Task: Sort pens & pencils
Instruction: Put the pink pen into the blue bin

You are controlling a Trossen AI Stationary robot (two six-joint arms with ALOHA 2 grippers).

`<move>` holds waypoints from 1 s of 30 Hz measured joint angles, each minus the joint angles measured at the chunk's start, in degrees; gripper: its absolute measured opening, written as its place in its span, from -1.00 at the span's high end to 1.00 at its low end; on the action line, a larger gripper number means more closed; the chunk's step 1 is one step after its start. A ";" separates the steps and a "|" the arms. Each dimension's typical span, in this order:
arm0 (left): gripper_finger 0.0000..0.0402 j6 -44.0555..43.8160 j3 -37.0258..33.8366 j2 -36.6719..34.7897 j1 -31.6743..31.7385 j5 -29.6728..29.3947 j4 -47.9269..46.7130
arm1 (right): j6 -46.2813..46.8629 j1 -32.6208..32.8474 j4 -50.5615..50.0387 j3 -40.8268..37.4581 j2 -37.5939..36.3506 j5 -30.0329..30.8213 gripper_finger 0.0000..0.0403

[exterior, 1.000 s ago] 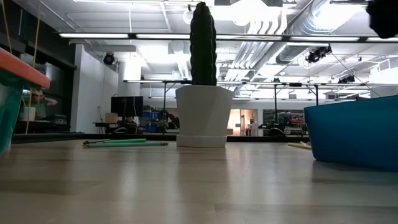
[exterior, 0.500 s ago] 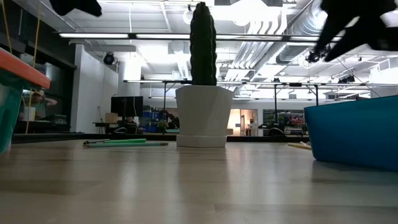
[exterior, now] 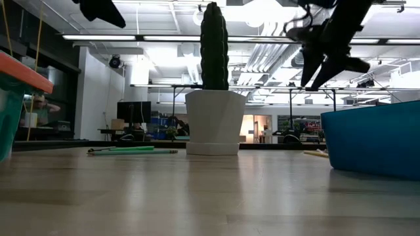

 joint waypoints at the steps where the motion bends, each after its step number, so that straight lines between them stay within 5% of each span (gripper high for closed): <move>1: 0.75 1.71 0.00 -0.44 1.70 0.81 0.10 | -1.32 -2.28 0.05 0.00 0.03 -0.71 0.46; 10: 0.75 17.04 -0.75 -3.31 19.38 16.26 5.97 | -9.27 -20.47 0.39 0.02 0.91 -7.49 0.46; 17: 0.75 20.00 -8.17 -3.41 31.51 34.71 16.35 | -14.07 -25.92 -1.52 0.02 9.28 -14.35 0.46; 30: 0.75 17.25 -16.83 -3.55 33.92 40.22 19.38 | -15.42 -27.82 -0.18 0.02 23.46 -17.69 0.46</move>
